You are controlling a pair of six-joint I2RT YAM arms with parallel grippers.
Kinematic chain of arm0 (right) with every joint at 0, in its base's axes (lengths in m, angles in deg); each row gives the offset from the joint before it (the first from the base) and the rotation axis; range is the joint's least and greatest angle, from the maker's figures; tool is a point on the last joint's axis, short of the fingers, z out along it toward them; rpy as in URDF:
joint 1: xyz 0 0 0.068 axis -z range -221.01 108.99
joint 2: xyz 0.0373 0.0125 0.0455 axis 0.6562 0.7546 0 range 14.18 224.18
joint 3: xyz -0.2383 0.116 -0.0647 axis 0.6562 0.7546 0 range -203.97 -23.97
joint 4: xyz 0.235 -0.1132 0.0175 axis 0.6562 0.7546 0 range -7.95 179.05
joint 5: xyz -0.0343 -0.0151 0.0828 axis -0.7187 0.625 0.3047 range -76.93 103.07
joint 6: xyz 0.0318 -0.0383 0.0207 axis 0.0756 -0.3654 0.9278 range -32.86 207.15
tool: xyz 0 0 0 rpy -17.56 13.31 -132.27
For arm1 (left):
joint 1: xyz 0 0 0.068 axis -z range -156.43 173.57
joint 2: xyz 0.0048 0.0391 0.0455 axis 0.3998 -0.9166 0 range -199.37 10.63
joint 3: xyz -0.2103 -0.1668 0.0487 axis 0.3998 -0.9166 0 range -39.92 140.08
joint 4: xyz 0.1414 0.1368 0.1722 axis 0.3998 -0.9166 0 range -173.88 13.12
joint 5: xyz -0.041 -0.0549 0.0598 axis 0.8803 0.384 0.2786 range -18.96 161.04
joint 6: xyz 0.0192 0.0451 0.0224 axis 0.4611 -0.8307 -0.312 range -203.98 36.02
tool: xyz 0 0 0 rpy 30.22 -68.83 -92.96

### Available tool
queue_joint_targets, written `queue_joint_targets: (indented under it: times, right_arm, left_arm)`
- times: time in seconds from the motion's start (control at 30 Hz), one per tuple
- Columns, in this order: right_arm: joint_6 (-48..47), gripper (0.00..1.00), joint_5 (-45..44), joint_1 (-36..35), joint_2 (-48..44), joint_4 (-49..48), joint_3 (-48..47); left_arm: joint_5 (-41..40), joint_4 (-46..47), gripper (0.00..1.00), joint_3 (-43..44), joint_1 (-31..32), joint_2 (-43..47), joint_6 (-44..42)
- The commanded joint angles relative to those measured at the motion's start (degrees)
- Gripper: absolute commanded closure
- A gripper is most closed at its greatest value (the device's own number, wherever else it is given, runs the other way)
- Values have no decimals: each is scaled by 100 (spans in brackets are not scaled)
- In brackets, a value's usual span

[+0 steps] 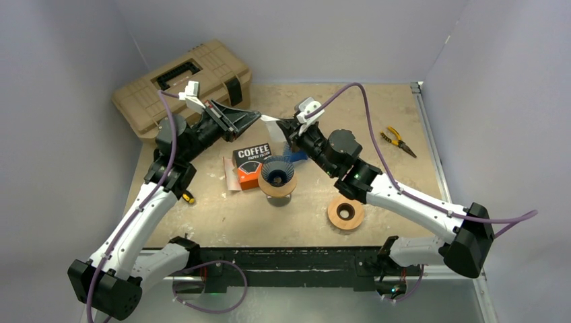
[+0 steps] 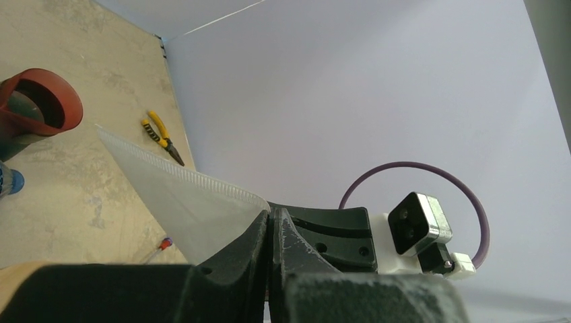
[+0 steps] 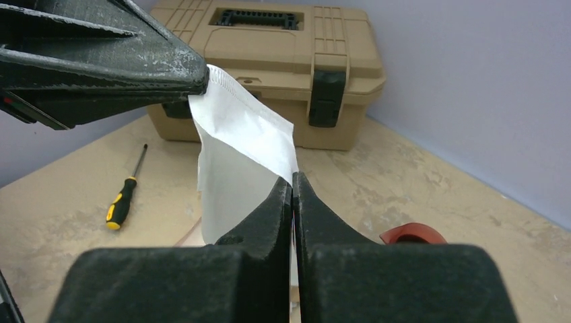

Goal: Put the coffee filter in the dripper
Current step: Place the coffee filter in the coffee dripper.

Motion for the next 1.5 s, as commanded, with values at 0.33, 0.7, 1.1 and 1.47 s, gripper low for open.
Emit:
queue_joint_targets:
  times: [0.33,0.7,1.1,1.47]
  right_arm:
    - [327,100,54,-34,15,541,-489]
    - [888,100,110,51,304,1482,-1169]
    - [1830,100,925,989,99,2088,-1262]
    - [2828,100,2361,2054,-250,2620,-994]
  left_arm:
    - [-100,100,14,-11,36,-52,-363]
    - [-538,-1067,7,530,36,24,-1418]
    - [-909,-1721,7,733,36,221,-1977]
    - [-1091,-2252,7,690,36,334,-2139]
